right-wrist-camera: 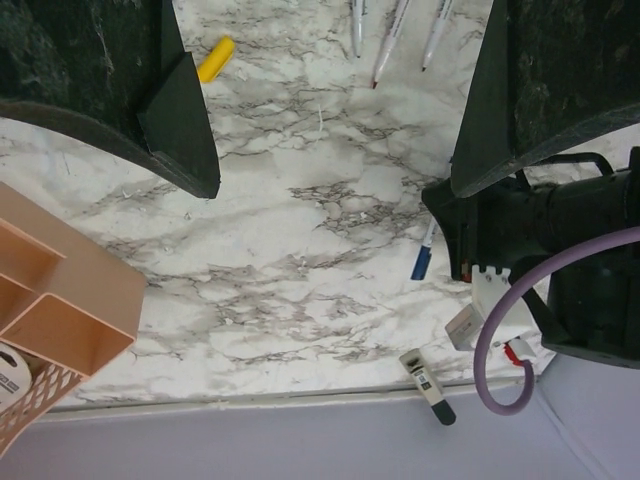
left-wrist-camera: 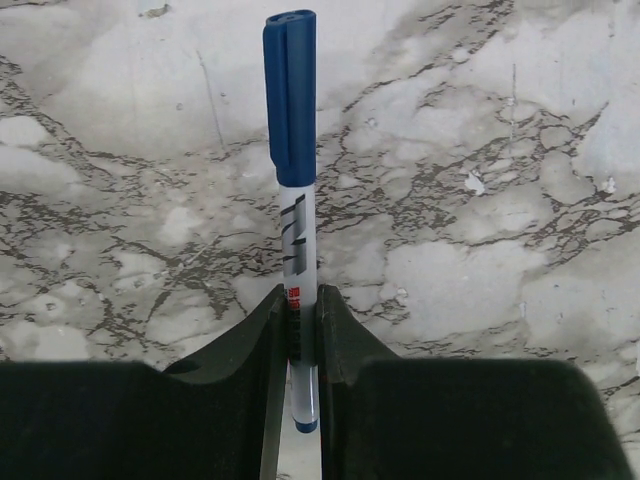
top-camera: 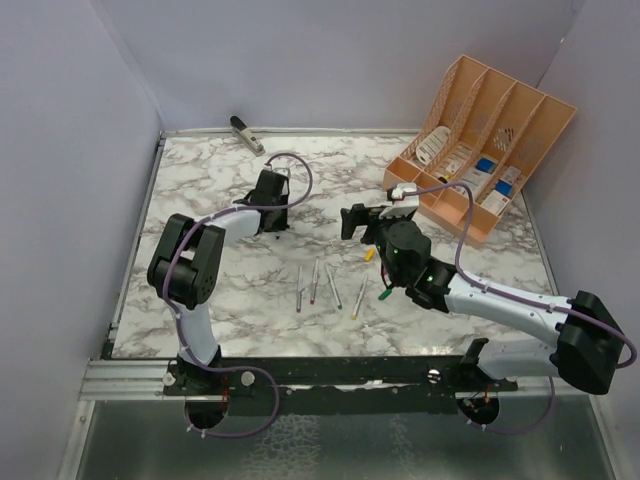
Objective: Insert the pens into the pen caps
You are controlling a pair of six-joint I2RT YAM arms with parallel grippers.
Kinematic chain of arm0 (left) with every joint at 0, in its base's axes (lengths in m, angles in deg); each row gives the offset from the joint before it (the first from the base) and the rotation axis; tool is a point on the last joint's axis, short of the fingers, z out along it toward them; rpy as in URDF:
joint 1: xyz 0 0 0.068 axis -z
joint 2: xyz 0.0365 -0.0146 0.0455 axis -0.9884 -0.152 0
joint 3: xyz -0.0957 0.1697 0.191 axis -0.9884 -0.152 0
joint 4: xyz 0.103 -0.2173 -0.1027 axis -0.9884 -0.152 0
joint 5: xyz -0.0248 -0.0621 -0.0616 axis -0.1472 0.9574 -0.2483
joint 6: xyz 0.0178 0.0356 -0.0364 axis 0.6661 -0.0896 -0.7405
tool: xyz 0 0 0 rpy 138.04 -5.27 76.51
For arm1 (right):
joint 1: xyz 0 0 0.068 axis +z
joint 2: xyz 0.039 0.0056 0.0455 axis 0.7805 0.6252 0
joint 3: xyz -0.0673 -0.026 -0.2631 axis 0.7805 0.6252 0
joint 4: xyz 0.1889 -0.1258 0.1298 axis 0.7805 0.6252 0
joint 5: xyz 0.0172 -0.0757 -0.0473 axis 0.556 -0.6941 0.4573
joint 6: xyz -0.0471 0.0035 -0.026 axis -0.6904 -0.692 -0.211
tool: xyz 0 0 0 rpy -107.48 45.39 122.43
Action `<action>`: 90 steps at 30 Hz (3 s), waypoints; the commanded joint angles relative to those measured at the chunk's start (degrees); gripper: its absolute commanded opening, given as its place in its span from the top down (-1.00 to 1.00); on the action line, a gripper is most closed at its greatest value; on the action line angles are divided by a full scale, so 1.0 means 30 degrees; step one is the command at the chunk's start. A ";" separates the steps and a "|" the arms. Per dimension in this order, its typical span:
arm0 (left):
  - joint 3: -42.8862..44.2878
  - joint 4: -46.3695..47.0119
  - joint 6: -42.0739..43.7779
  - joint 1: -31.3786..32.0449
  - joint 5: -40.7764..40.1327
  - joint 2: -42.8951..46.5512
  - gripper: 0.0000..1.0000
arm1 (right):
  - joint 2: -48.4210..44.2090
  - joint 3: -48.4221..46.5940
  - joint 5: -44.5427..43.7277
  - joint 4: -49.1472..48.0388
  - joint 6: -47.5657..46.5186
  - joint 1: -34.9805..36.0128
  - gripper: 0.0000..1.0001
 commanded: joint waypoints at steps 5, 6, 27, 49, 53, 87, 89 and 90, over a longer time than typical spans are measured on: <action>-0.0128 -0.0333 -0.0134 -0.0401 -0.0648 -0.0102 0.21 | 0.0258 -0.0027 -0.1285 0.1131 0.1172 0.0076 -0.99; -0.0219 -0.0157 -0.0161 -0.0387 -0.0633 0.0011 0.07 | 0.0374 -0.0087 -0.1188 0.1163 0.1127 0.0076 -0.99; -0.4867 0.1430 -0.0917 -0.0365 -0.0819 0.7519 -0.91 | 0.0681 0.0597 -0.1107 0.2752 0.3663 -0.1592 -0.93; -0.9453 0.0371 -0.2621 0.3354 0.2945 1.1130 0.58 | 0.1979 0.1335 0.1740 0.8031 0.8463 -0.4603 -0.58; -0.9525 -0.0101 -0.2980 0.3821 0.2693 1.1592 0.53 | 0.1866 0.1165 0.2052 0.7653 0.7603 -0.4612 -0.46; -0.9018 -0.1348 -0.4921 0.7409 -0.1633 0.8906 0.26 | 0.2460 0.1284 0.3027 0.7186 0.7256 -0.4615 0.36; -0.9016 -0.1402 -0.4939 0.7467 -0.1738 0.8830 0.26 | 0.2425 0.1320 0.3059 0.7174 0.7272 -0.4619 0.36; -0.9002 -0.1499 -0.4955 0.7496 -0.1776 0.8778 0.26 | 0.2381 0.1330 0.3075 0.7148 0.7273 -0.4613 0.36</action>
